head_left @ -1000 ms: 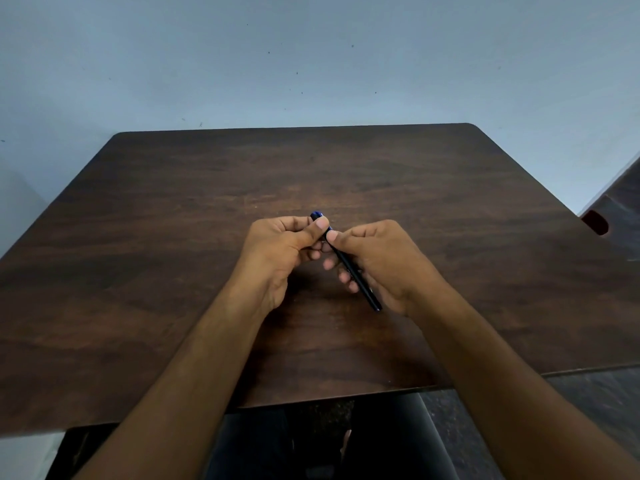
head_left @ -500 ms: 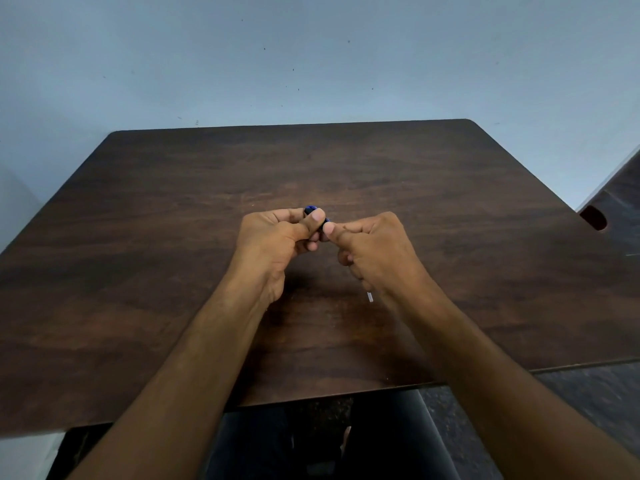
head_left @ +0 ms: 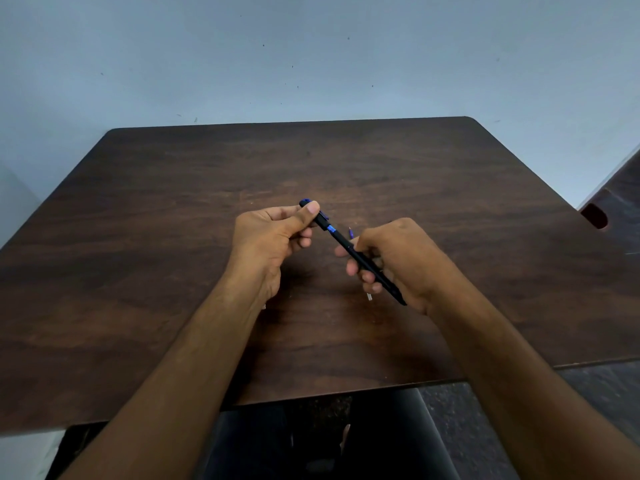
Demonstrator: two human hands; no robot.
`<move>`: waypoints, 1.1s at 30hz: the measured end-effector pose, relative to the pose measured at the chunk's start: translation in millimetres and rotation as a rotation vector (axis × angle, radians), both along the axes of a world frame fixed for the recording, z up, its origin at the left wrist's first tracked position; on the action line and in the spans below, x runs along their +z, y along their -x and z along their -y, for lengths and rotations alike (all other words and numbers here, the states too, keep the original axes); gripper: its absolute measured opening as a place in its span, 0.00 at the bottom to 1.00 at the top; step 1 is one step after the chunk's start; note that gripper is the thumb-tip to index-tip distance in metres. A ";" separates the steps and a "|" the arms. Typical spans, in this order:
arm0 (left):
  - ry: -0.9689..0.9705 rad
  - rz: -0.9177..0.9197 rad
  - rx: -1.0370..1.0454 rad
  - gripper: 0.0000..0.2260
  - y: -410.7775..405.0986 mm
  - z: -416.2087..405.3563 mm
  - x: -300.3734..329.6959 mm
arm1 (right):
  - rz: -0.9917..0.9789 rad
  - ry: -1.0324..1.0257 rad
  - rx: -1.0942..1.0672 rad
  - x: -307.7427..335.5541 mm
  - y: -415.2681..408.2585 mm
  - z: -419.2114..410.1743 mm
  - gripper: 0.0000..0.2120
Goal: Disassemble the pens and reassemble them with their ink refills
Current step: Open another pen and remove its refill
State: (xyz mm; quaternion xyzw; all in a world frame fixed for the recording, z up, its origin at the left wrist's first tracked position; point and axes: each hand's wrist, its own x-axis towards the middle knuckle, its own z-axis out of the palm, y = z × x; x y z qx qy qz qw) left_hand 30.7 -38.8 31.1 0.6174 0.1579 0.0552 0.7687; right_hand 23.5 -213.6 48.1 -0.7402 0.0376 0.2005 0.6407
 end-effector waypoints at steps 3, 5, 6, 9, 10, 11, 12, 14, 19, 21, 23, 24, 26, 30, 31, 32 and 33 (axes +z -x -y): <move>-0.114 -0.009 0.008 0.11 -3.2 -3.0 4.3 | -0.010 0.008 -0.002 -0.1 -1.5 6.5 0.14; -0.203 -0.026 -0.009 0.12 -5.2 -4.7 7.0 | -0.023 0.031 -0.011 1.2 -1.8 9.8 0.14; -0.230 -0.037 -0.010 0.12 -6.1 -5.3 8.2 | -0.029 0.046 -0.012 2.4 -1.8 11.5 0.14; -0.303 -0.077 -0.022 0.12 -9.9 -5.7 10.6 | -0.016 0.045 -0.029 4.8 -2.4 16.6 0.13; -0.366 -0.094 -0.037 0.11 -11.5 -4.6 10.3 | -0.007 0.031 -0.044 4.6 -2.6 18.4 0.13; -0.437 -0.105 -0.053 0.11 -12.8 -3.4 9.8 | -0.001 0.015 -0.058 3.6 -2.8 20.1 0.12; -0.500 -0.106 -0.064 0.11 -14.0 -2.3 9.2 | 0.002 -0.002 -0.067 2.8 -3.0 21.1 0.11; -0.613 -0.094 -0.078 0.10 -16.7 0.0 8.8 | 0.005 -0.035 -0.076 0.7 -3.7 23.3 0.09; -0.894 -0.149 -0.110 0.15 -21.8 6.8 11.5 | 0.023 -0.055 -0.072 -5.0 -5.9 27.9 0.06; -0.939 -0.183 -0.127 0.15 -23.7 9.6 12.0 | 0.017 -0.080 -0.069 -7.1 -6.6 28.4 0.06; -0.962 -0.206 -0.149 0.16 -24.6 11.5 11.4 | 0.003 -0.112 -0.066 -9.1 -7.0 27.9 0.06; -0.970 -0.211 -0.154 0.15 -25.1 12.4 10.8 | 0.003 -0.112 -0.063 -10.3 -7.6 27.4 0.06; -0.974 -0.213 -0.147 0.14 -25.5 13.3 9.0 | 0.009 -0.087 -0.062 -12.4 -8.3 25.9 0.05; -0.978 -0.200 -0.130 0.15 -25.3 13.7 5.0 | -0.013 -0.068 -0.076 -14.8 -10.3 23.7 0.07; -0.985 -0.191 -0.128 0.16 -24.4 13.2 4.2 | -0.022 -0.077 -0.083 -14.6 -10.5 23.0 0.07; -0.993 -0.178 -0.127 0.17 -23.0 12.5 4.2 | -0.029 -0.087 -0.092 -14.3 -10.4 22.9 0.08; -0.999 -0.156 -0.118 0.18 -21.0 11.7 4.0 | -0.033 -0.097 -0.102 -13.9 -10.0 22.7 0.08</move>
